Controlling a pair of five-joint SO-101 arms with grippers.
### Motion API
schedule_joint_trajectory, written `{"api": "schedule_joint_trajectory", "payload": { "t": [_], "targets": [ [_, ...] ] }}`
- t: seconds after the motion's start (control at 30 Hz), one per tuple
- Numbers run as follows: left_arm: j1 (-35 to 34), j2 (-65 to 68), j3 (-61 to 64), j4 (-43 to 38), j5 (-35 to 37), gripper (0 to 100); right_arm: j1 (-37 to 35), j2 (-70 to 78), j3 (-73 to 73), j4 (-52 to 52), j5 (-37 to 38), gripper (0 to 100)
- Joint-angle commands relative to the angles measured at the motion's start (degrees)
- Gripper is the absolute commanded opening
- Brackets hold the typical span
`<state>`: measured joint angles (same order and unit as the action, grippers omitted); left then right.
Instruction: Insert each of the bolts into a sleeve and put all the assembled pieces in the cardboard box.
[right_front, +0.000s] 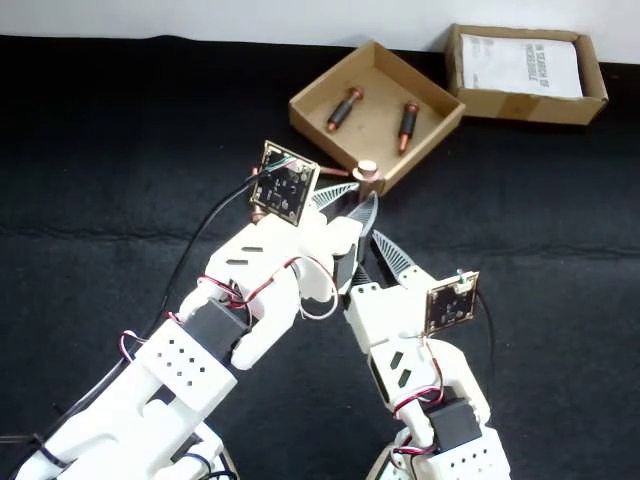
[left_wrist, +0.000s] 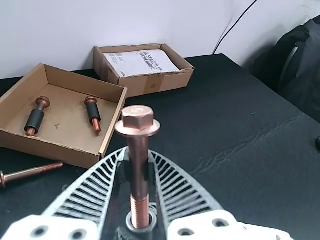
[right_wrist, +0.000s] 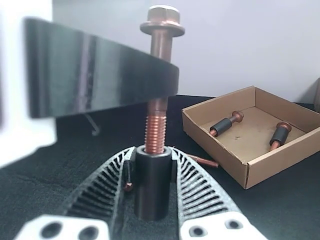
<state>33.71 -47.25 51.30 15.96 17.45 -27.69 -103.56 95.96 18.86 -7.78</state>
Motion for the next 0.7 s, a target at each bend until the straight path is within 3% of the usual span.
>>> {"api": "schedule_joint_trajectory", "payload": {
  "t": [0.0,0.3,0.43,0.53,0.67],
  "targets": [
    [0.66,-0.48,-2.15,1.67,0.44,1,-0.22,-1.1,7.43,0.04,2.11,0.8],
    [1.36,-0.48,-2.59,8.0,0.18,2,-0.13,-1.19,7.43,0.04,3.34,0.8],
    [1.36,-0.57,-3.47,12.48,0.44,17,-0.04,-1.19,7.43,0.04,3.34,0.8],
    [1.8,-0.57,-7.69,20.57,1.85,28,-0.04,-1.19,7.34,0.04,3.34,0.8],
    [1.54,-0.22,-13.76,27.69,5.27,31,1.27,-1.19,7.34,0.13,3.34,0.8]
  ]
}}
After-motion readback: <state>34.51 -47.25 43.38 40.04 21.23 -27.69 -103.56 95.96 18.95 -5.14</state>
